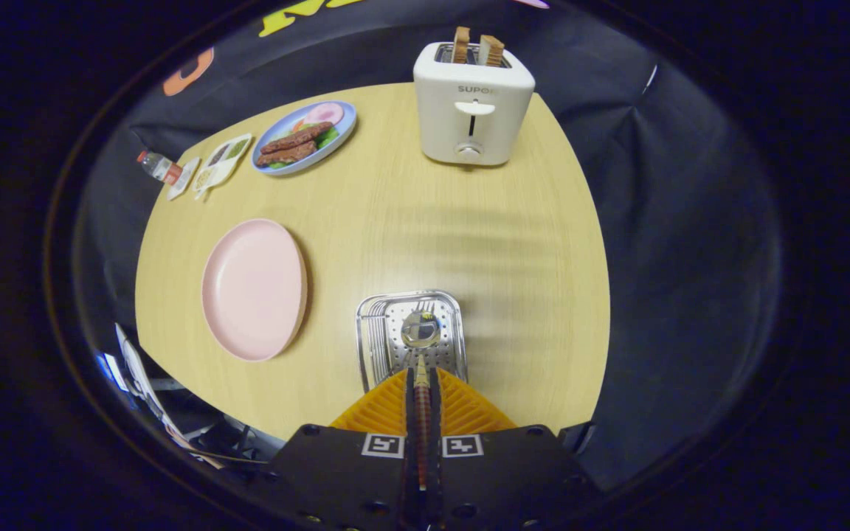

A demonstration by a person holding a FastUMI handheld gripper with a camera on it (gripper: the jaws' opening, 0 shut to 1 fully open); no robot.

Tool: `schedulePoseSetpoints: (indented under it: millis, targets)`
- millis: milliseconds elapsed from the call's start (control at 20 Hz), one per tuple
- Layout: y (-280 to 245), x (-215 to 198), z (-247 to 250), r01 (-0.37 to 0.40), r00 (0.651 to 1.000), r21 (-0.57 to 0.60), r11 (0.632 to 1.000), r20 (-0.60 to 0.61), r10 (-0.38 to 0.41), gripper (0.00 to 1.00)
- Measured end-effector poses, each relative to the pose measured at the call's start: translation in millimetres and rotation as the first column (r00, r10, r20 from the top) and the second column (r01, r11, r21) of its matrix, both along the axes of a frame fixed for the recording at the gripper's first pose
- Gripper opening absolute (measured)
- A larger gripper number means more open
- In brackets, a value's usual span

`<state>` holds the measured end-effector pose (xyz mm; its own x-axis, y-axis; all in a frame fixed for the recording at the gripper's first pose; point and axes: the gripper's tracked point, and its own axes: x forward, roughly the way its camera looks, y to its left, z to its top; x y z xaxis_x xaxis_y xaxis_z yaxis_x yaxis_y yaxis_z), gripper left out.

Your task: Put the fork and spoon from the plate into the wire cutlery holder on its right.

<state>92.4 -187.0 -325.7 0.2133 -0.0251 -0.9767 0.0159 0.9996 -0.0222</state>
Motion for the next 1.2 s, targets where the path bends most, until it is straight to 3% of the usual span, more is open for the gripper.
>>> schedulePoseSetpoints:
  millis: [350,450,600,700,850,1000,1200]
  targets:
    - [10,11,10,0.085,0.992,0.000,0.996,0.098,-0.084,0.09]
    - [17,14,25,0.091,0.982,0.001,0.996,0.165,-0.090,0.25]
    - [29,22,58,0.078,0.944,-0.030,0.997,0.324,-0.064,0.37]
    - [40,28,86,0.066,0.891,-0.057,0.996,0.452,-0.033,0.40]
    - [62,29,137,0.052,0.773,-0.088,0.995,0.634,0.016,0.40]
    - [94,22,185,0.017,0.668,-0.100,0.995,0.741,0.064,0.44]
    - [143,0,241,-0.019,0.528,-0.038,0.999,0.848,0.042,0.62]
